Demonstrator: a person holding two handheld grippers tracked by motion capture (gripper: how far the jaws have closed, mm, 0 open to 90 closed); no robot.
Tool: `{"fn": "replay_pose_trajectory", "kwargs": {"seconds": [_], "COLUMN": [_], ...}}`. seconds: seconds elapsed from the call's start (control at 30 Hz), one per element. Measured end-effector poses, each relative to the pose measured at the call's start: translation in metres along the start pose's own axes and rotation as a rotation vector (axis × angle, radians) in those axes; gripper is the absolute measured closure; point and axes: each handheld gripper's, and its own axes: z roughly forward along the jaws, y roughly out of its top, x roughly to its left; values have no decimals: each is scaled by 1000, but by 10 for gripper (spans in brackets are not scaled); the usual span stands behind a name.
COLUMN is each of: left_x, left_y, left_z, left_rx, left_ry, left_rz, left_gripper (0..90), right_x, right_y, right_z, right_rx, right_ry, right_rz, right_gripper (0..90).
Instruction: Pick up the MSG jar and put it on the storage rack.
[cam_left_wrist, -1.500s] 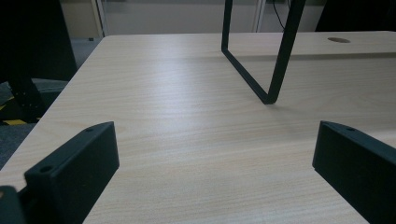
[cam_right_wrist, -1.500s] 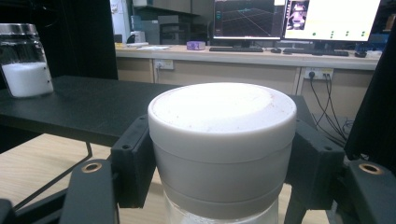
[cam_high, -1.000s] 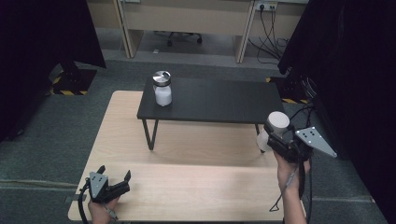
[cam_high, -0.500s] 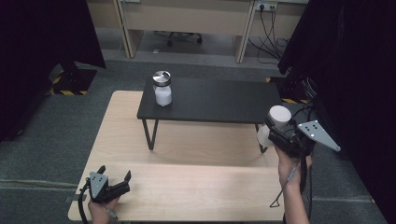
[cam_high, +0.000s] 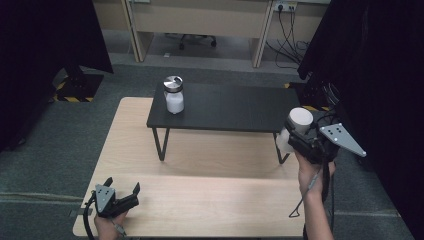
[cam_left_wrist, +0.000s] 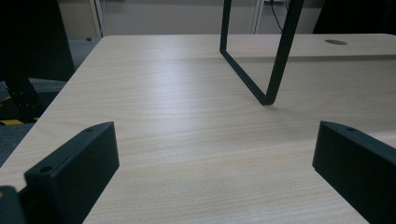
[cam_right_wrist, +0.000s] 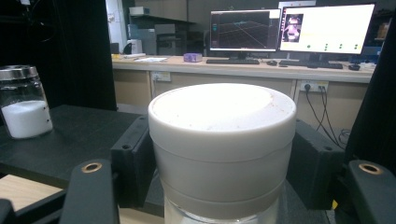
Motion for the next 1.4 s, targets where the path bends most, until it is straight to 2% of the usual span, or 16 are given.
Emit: {"fn": "replay_pose_trajectory", "kwargs": {"seconds": [0.67, 0.8, 0.9, 1.1, 1.4], "left_x": [0, -1, -1, -1, 0], "left_y": [0, 0, -1, -1, 0], "left_z": [0, 0, 0, 0, 1], "left_rx": [-2, -2, -4, -5, 0], "left_ry": [0, 3, 5, 7, 3], "left_rz": [0, 2, -3, -5, -1], "left_gripper": [0, 0, 0, 0, 0], "right_x": [-1, -4, -3, -5, -11], "right_y": [10, 10, 12, 12, 6], "right_z": [17, 22, 26, 36, 46], "right_rx": [-17, -29, -31, -28, -37], "right_ry": [-10, -7, -13, -17, -22], "right_rz": [-11, 25, 3, 6, 38], "right_gripper": [337, 338, 337, 337, 337]}}
